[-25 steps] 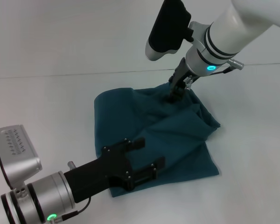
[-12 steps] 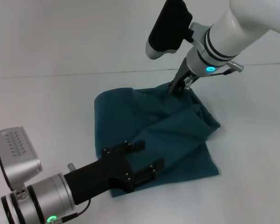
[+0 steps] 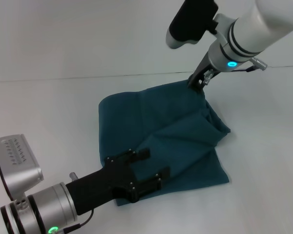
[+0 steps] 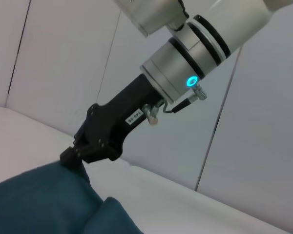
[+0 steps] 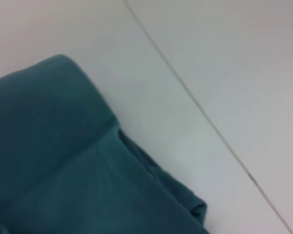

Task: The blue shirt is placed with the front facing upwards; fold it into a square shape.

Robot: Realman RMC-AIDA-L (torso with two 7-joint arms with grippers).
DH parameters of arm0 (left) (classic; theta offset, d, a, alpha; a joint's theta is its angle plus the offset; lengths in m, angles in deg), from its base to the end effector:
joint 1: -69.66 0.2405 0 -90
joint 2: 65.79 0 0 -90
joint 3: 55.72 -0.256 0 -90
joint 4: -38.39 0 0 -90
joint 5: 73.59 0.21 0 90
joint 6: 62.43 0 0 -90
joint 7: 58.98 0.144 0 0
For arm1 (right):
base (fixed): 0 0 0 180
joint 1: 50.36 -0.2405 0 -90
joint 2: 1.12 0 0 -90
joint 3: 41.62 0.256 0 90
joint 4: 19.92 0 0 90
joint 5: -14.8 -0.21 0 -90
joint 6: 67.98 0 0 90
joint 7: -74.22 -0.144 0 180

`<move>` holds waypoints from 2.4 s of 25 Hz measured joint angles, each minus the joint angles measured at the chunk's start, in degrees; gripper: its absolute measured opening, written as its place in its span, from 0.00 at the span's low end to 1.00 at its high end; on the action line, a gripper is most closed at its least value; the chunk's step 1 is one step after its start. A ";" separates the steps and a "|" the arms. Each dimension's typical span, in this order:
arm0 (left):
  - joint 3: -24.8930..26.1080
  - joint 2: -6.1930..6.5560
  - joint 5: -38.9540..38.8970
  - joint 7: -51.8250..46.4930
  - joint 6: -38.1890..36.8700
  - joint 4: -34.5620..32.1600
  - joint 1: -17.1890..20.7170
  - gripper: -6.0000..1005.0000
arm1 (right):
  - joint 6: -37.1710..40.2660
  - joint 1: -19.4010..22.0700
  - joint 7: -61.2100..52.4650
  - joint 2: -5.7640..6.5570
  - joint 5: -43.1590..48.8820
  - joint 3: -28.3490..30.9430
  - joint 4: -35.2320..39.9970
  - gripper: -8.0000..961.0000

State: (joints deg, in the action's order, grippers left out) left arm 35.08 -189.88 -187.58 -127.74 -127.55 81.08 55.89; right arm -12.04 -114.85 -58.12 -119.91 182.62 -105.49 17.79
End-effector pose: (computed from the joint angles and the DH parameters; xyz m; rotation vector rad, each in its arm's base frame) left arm -0.2203 0.2848 -0.0905 -2.5536 -0.6487 -0.9686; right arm 0.1342 0.4852 -0.0147 -2.3869 0.3900 -0.5308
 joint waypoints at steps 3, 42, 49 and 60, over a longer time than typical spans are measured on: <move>0.00 0.01 0.00 0.03 0.00 0.00 -0.02 0.72 | -0.75 0.20 -1.47 0.38 0.07 0.07 0.20 0.03; 3.68 0.40 0.62 0.56 -3.07 -1.42 1.01 0.72 | 27.02 16.03 -6.66 0.58 -13.59 5.32 27.40 0.67; 3.69 0.43 1.20 0.56 -3.05 -1.65 0.65 0.72 | 26.49 19.80 -5.58 -0.04 -15.21 6.15 26.01 0.75; 3.63 0.43 1.32 0.47 -2.99 -1.66 0.33 0.72 | 20.08 19.25 -3.91 -0.54 -16.98 5.77 20.26 0.75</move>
State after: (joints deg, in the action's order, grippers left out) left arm 38.71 -189.46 -186.26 -127.27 -130.53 79.43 56.22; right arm 8.03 -95.60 -62.03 -120.46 165.64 -99.72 38.05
